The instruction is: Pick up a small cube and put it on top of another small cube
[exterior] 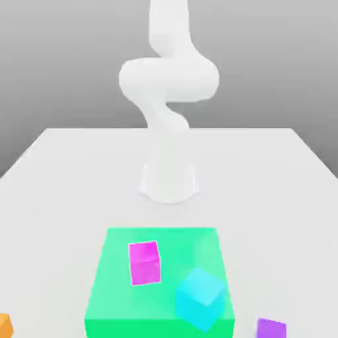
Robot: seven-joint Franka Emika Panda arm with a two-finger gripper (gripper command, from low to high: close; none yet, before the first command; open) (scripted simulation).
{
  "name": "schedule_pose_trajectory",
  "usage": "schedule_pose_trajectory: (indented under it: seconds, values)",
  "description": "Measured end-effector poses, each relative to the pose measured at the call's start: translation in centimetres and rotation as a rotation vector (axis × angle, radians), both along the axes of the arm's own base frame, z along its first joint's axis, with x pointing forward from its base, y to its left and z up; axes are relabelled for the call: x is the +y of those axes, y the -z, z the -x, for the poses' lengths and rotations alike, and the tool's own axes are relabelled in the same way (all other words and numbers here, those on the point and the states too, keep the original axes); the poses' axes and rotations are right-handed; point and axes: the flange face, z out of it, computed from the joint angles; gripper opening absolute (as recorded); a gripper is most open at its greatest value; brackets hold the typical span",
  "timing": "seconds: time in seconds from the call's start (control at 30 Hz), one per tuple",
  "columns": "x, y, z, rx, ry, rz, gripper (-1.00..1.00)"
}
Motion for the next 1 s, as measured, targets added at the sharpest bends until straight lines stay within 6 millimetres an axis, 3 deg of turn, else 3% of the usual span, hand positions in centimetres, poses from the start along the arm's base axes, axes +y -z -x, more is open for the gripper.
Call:
schedule_pose_trajectory:
  seconds: [0.27,0.5,0.67,0.77,1.0]
  values:
    - [-5.8,9.5,-8.9,0.167,0.358,-0.088,0.0]
    - [-12.7,19.6,-13.7,0.287,0.655,-0.189,0.0]
    - [-18.7,27.4,-14.9,0.361,0.881,-0.282,0.0]
    - [-21.2,32.3,-15.2,0.404,0.997,-0.341,0.0]
    - [-26.7,43.6,-13.8,0.493,1.28,-0.506,0.0]
